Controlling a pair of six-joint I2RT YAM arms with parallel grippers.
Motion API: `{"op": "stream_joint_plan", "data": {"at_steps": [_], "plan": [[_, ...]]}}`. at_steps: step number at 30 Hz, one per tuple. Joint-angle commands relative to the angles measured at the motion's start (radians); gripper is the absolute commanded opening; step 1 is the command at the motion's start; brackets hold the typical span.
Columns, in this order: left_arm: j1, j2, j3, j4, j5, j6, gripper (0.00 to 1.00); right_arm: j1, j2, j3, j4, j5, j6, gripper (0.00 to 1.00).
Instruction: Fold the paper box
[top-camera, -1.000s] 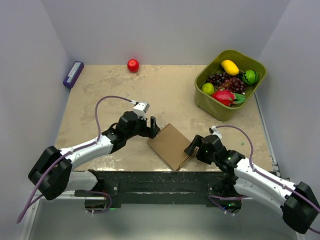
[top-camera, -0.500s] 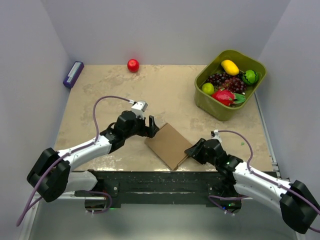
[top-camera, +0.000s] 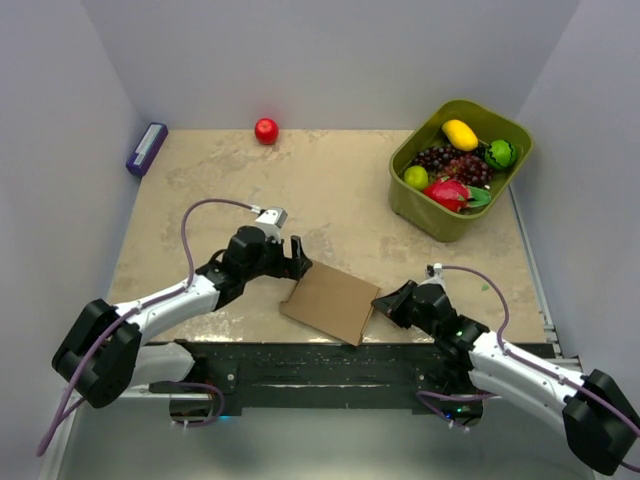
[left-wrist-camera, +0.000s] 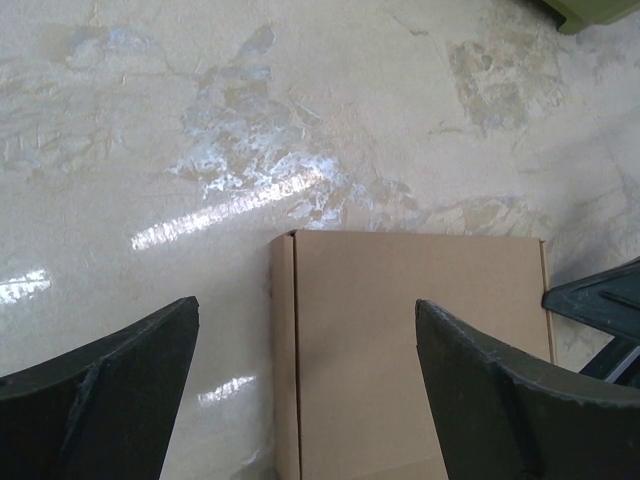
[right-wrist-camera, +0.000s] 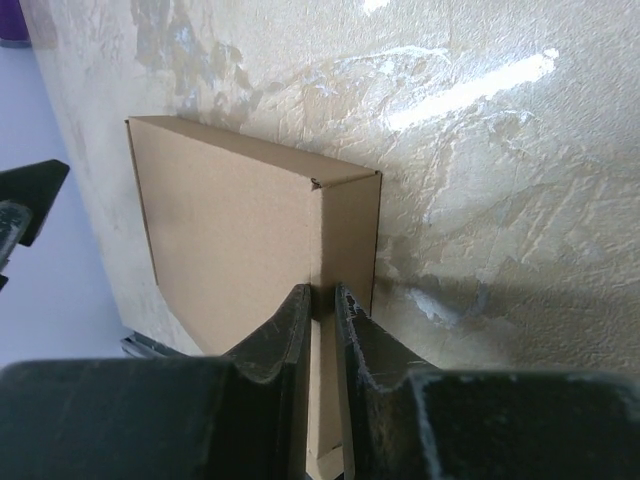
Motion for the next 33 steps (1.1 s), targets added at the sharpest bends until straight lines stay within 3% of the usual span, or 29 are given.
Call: {"op": "stream_joint_plan", "data": {"at_steps": [1, 7, 25, 33], "plan": [[0.010, -0.032, -0.039, 0.027, 0.029, -0.038, 0.94, -0.003, 0.009, -0.051, -0.106, 0.047, 0.010, 0.03], [0.016, -0.022, -0.080, 0.061, 0.059, -0.075, 0.95, -0.003, -0.033, -0.048, -0.192, 0.067, 0.016, 0.00], [0.027, -0.006, -0.107, 0.096, 0.097, -0.087, 0.95, -0.002, -0.112, -0.051, -0.244, 0.068, 0.030, 0.00], [0.028, 0.051, -0.134, 0.168, 0.195, -0.127, 0.95, -0.003, -0.115, -0.048, -0.250, 0.082, 0.030, 0.00]]}}
